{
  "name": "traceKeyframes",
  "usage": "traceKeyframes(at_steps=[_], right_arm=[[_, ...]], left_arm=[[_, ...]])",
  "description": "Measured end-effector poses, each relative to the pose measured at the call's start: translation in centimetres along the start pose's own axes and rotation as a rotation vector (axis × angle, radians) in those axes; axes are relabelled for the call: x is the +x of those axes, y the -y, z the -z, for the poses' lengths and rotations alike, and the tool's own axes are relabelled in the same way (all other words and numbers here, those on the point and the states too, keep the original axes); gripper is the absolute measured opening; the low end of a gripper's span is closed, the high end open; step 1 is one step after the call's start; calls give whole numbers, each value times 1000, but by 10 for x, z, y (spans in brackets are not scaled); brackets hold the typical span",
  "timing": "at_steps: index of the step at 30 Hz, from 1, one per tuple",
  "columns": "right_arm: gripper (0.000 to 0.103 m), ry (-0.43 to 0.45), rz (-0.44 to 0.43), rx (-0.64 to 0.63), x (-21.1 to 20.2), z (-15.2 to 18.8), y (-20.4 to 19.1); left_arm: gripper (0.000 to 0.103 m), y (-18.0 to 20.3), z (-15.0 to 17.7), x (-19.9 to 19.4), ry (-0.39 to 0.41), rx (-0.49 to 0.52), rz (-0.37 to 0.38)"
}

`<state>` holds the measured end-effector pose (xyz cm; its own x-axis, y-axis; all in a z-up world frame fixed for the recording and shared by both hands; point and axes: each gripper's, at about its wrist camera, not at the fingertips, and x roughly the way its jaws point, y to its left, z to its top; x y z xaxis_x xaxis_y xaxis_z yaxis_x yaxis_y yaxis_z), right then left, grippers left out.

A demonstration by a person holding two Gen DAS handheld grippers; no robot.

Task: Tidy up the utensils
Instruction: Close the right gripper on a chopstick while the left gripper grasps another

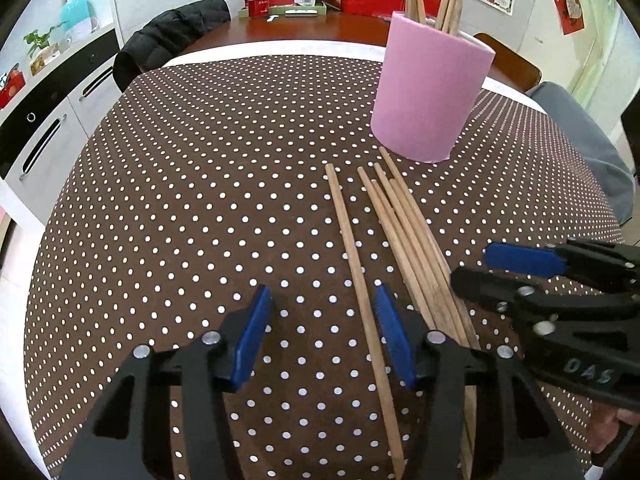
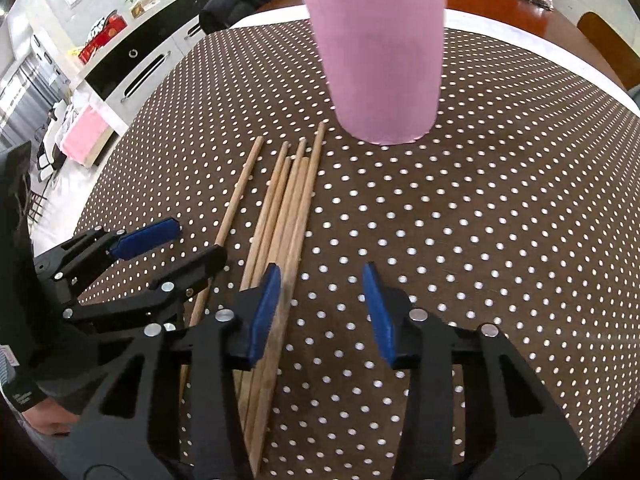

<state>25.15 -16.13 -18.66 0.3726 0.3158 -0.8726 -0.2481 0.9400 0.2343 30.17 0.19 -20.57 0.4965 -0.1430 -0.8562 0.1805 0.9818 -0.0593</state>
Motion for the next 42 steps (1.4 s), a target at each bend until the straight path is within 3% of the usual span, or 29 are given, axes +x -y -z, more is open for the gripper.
traceKeyframes(at_steps=[9,15,19,26,30,39,41,42], right_arm=[[36,-25,104,-92,4,-3,-17],[36,-46,73,-84,15,-18,-25],[36,-50,88,-91,19,-23,-29],[38,-49,107,-96,19,-16,-36],[22,-48,138,-114,19,-16,-34],[19,-44,126,-102,17,-22,-24],[10,-42,125,-114,20,-28,-27],[7,-43,120,-118,19,-29,-28]], left_arm=[[54,-3,2,1,4,3,-2],[55,-10,0,1,4,-17,1],[64,-10,0,1,-4,-4,-26],[66,-15,4,1,5,-2,-58],[66,-15,4,1,0,-3,-54],[66,-2,-4,6,-1,25,-42],[58,4,-5,7,10,42,-48],[41,6,-5,6,15,49,-53]])
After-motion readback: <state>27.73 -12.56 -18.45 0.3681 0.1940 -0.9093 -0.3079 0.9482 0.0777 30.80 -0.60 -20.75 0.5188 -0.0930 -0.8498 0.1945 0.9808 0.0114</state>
